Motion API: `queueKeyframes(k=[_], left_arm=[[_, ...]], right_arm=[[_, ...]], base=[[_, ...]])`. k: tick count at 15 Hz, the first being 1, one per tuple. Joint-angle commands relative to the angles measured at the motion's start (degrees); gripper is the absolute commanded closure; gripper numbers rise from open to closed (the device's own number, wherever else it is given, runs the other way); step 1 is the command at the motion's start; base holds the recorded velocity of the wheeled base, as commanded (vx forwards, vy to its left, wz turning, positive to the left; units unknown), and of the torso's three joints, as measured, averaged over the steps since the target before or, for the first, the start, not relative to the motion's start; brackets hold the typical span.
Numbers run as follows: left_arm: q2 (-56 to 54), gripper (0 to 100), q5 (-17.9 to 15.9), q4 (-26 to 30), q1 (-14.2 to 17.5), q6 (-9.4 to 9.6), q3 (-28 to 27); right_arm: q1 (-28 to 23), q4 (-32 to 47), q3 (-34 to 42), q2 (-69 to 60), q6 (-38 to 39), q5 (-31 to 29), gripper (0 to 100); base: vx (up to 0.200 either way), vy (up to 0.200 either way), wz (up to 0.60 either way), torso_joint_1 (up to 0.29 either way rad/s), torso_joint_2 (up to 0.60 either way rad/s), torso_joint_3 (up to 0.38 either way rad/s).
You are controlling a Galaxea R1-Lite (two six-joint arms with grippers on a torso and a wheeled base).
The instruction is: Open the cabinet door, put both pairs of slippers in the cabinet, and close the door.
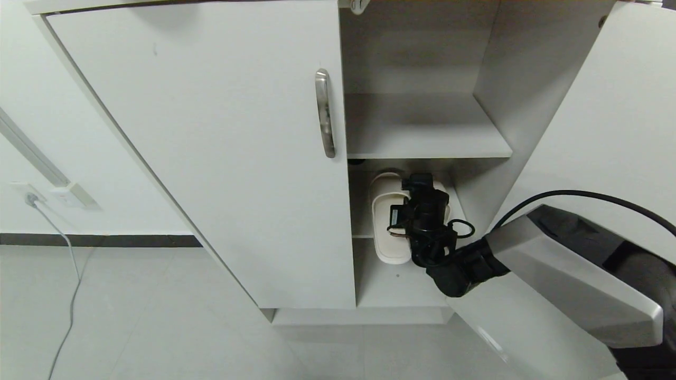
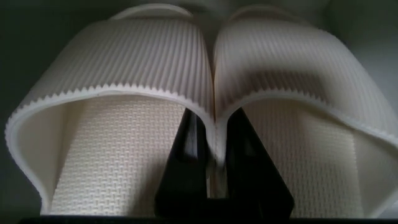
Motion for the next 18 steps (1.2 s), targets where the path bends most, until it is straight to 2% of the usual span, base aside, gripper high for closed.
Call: queueKeyframes(k=[1,3,6,18], left_arm=[[0.0,100,0.0,0.0,0.1,0.04,0.0],[0.0,100,0.0,0.0,0.1,0.04,0.0],[0.0,100,0.0,0.0,0.0,-0.04,0.0],[0.0,100,0.0,0.0,0.1,-0.04,0.0]], right_arm=[[-1.6,3.0,-6.4,3.7,-0.2,1.9,100],[-2.4,8.1,-12.6,5.2,-0.3,2.4,100],[-3.6,11.8,-19.3,7.5,-0.3,2.3,100],[-4.9,14.0,-20.7,7.8,-0.5,5.2,100]], base=[[0.0,0.0,0.0,0.0,0.0,0.0],[0.0,0.0,0.0,0.0,0.0,0.0],[0.0,0.0,0.0,0.0,0.0,0.0],[0.0,0.0,0.0,0.0,0.0,0.0]])
